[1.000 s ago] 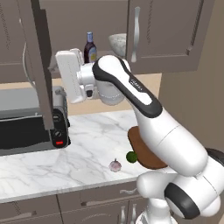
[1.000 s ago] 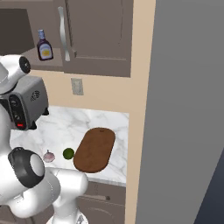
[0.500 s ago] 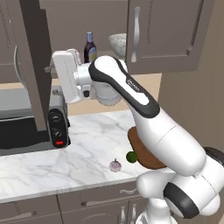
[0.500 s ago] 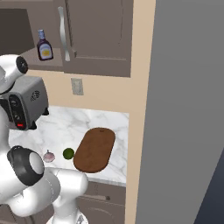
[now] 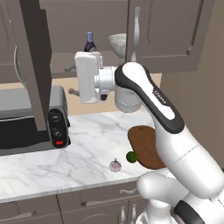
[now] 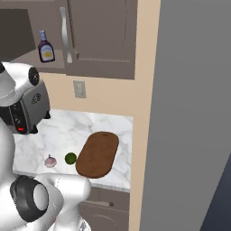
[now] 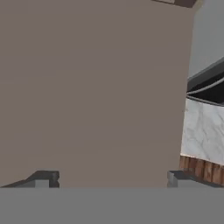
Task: Open the cabinet. Place the bowl and condiment on the counter. Then place the lime and garlic on the cutting board.
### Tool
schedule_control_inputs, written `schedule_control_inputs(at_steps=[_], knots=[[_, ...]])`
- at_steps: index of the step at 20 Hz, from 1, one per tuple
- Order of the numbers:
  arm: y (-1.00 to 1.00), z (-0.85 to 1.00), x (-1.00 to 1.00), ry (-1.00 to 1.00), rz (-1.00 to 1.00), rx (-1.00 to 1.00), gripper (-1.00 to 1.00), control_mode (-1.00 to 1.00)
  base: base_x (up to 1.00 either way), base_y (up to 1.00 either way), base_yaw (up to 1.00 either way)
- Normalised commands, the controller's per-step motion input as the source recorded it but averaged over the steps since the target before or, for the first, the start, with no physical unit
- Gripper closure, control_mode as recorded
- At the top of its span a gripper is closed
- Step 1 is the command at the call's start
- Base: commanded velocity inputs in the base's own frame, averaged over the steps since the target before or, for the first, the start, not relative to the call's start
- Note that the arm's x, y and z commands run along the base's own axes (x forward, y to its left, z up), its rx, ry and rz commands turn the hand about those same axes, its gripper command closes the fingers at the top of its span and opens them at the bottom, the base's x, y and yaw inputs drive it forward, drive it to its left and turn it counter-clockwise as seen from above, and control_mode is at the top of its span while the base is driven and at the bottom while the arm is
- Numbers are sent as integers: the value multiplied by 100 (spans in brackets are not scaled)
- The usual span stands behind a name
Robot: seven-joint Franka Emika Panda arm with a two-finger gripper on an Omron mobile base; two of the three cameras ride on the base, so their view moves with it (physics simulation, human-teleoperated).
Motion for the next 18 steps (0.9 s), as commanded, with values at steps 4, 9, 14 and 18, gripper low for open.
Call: schedule_control_inputs(at_steps=[4, 9, 14, 18], knots=[[-55, 0, -26, -21, -2, 5, -100, -100, 0, 0, 0], [-35, 4, -23, -21, -4, 2, -100, -100, 0, 0, 0], [-35, 39, -12, -25, -3, -4, -100, -100, 0, 0, 0], [-37, 38, -5, -19, -13, -15, -100, -100, 0, 0, 0]])
